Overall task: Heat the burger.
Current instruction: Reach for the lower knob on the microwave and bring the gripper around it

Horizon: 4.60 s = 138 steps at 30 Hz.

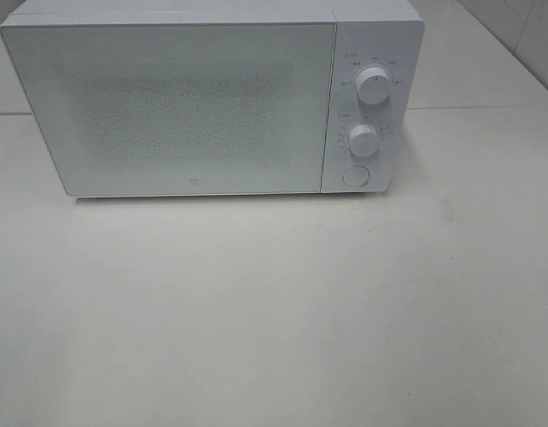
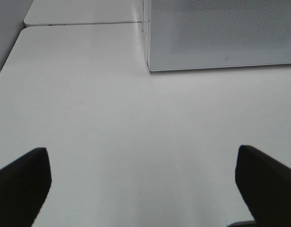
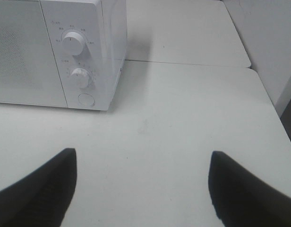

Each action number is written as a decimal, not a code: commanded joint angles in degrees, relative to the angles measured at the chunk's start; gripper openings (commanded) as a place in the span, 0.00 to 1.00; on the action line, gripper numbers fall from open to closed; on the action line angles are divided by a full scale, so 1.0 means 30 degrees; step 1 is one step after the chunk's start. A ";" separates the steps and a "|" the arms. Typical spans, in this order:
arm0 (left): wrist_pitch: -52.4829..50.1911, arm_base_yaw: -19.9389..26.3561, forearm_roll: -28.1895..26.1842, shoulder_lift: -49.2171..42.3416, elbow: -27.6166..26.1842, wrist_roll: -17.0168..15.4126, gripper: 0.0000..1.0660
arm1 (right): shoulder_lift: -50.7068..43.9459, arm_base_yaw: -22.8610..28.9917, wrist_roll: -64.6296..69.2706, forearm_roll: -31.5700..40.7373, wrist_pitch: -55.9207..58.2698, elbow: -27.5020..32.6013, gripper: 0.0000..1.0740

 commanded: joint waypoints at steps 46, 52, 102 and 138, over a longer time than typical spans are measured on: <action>-0.0191 0.0038 -0.0172 -0.0439 0.0038 -0.0038 0.92 | 1.5928 -0.0134 0.0306 0.0095 -2.7884 0.5329 0.70; -0.0191 0.0038 -0.0172 -0.0439 0.0038 -0.0038 0.92 | 1.8316 -0.0057 -0.0306 0.0401 -2.9851 0.5329 0.70; -0.0191 0.0038 -0.0172 -0.0439 0.0038 -0.0038 0.92 | 3.0252 1.2815 -0.5653 1.6482 -4.0756 0.3973 0.70; -0.0191 0.0038 -0.0172 -0.0439 0.0038 -0.0038 0.92 | 3.1761 1.0103 -0.6245 1.4439 -3.9209 -0.0363 0.70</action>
